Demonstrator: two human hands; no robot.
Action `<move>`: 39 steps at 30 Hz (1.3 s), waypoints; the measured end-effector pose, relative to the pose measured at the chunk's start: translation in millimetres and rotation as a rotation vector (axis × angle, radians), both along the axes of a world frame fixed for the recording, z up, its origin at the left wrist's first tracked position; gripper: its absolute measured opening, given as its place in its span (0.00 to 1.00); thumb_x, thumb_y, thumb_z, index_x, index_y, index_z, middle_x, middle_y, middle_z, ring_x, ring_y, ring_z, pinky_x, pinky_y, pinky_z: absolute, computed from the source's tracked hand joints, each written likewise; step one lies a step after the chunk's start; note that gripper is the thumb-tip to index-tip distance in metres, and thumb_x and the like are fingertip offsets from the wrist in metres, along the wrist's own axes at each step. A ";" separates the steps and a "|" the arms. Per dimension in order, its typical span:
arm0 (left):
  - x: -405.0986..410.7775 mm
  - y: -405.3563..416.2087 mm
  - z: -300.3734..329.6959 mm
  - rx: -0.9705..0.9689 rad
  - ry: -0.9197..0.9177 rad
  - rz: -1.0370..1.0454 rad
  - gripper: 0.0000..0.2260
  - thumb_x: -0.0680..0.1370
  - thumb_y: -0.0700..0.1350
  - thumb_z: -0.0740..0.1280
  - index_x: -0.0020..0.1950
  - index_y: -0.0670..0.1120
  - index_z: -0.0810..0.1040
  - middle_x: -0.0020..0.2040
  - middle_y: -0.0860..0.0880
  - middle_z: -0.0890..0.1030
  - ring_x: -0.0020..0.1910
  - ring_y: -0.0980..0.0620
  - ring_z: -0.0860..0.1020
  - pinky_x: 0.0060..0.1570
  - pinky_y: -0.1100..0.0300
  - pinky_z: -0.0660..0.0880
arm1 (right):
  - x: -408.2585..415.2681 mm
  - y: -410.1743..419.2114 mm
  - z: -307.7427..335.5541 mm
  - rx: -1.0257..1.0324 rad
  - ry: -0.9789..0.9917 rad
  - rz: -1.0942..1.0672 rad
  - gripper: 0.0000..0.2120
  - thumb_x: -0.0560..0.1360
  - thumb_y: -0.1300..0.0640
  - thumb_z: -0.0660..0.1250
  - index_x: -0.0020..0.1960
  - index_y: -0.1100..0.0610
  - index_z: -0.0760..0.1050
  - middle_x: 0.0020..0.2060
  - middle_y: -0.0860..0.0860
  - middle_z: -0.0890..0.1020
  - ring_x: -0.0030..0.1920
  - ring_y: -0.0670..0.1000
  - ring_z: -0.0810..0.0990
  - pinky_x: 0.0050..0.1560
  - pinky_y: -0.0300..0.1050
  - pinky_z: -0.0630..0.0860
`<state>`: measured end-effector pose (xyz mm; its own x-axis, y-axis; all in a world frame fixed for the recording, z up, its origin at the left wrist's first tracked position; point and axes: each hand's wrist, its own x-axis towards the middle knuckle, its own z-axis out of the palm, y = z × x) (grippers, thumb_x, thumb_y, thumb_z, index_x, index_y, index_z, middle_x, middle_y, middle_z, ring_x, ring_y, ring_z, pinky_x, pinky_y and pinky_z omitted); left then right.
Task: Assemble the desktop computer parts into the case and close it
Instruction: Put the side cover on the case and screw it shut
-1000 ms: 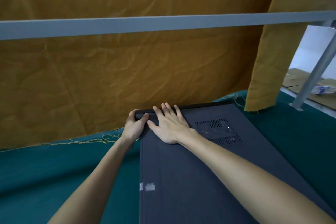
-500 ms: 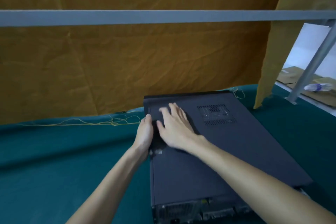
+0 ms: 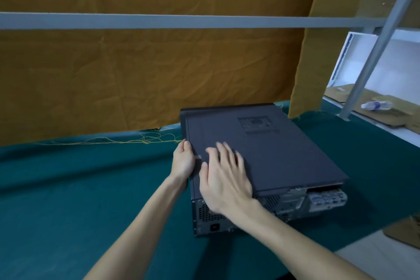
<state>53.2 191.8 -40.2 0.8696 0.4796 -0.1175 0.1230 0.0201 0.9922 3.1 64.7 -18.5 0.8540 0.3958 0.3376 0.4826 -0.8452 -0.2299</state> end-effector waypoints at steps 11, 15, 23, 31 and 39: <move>2.4 1.3 8.0 0.306 0.022 0.016 0.16 0.86 0.43 0.52 0.43 0.41 0.71 0.42 0.43 0.75 0.45 0.41 0.74 0.47 0.49 0.70 | 13.3 1.7 2.9 0.070 -0.006 0.002 0.13 0.79 0.53 0.52 0.60 0.56 0.67 0.62 0.54 0.74 0.66 0.57 0.70 0.70 0.54 0.64; 1.3 1.4 6.3 0.436 0.065 0.003 0.15 0.86 0.44 0.52 0.50 0.41 0.76 0.50 0.40 0.80 0.54 0.36 0.77 0.54 0.49 0.73 | 8.5 -8.5 -3.2 0.133 0.013 0.031 0.10 0.81 0.53 0.54 0.59 0.55 0.67 0.58 0.53 0.75 0.60 0.57 0.73 0.64 0.52 0.67; -0.6 -3.0 15.4 0.718 0.143 0.020 0.13 0.85 0.42 0.53 0.62 0.38 0.74 0.63 0.37 0.75 0.62 0.35 0.74 0.61 0.45 0.71 | 20.7 -27.3 -2.7 0.175 -0.029 0.029 0.07 0.81 0.54 0.55 0.57 0.54 0.68 0.57 0.51 0.74 0.59 0.55 0.72 0.64 0.52 0.67; -7.0 -79.4 38.9 1.126 -0.157 -0.455 0.14 0.83 0.48 0.62 0.67 0.46 0.77 0.68 0.44 0.75 0.68 0.42 0.72 0.66 0.48 0.71 | 52.8 -146.4 2.1 0.134 -0.064 -0.269 0.12 0.83 0.47 0.55 0.52 0.50 0.75 0.52 0.51 0.80 0.55 0.56 0.77 0.57 0.52 0.68; -26.9 -201.5 6.8 1.615 -0.303 -0.705 0.50 0.71 0.74 0.64 0.80 0.43 0.57 0.79 0.44 0.61 0.77 0.42 0.60 0.76 0.45 0.57 | 63.6 -273.5 -5.0 0.253 0.284 -0.144 0.17 0.86 0.47 0.56 0.70 0.46 0.77 0.72 0.41 0.73 0.73 0.44 0.68 0.70 0.38 0.62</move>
